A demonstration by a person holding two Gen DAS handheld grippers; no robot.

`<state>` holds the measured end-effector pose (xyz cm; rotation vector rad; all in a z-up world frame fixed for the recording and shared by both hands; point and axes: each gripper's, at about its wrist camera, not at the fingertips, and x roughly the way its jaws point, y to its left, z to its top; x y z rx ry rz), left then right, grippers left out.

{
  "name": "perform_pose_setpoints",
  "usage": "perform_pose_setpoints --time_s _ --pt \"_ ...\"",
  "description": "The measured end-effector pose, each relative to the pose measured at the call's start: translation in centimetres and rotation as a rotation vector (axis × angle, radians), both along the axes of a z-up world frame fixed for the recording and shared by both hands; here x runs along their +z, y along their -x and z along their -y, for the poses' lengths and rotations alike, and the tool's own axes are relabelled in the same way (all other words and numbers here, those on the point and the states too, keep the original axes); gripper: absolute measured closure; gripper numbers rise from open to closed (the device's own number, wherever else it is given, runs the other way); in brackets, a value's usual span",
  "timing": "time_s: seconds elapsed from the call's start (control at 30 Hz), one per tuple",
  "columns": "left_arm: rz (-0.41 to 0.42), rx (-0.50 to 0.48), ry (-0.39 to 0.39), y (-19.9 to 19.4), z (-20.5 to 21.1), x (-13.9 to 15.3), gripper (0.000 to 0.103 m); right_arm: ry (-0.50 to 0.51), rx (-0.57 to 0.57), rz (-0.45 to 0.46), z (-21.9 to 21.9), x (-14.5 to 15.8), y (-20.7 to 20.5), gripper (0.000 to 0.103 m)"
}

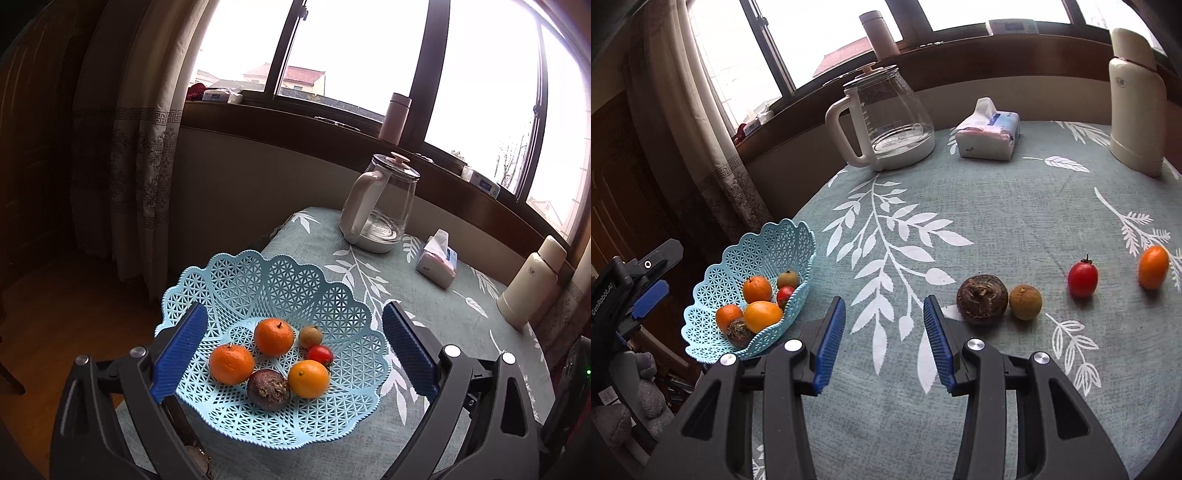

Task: Organize fruits
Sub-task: 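Move the right tool to a small orange on the table and close on it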

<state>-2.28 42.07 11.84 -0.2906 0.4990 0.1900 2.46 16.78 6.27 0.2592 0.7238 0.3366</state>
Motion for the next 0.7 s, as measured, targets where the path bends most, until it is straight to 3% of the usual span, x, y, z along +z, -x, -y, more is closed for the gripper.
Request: perform_pose_setpoints --time_s 0.7 --pt "-0.040 -0.067 -0.046 -1.0 3.0 -1.4 0.006 -0.014 -0.190 -0.048 8.1 -2.4 0.5 0.058"
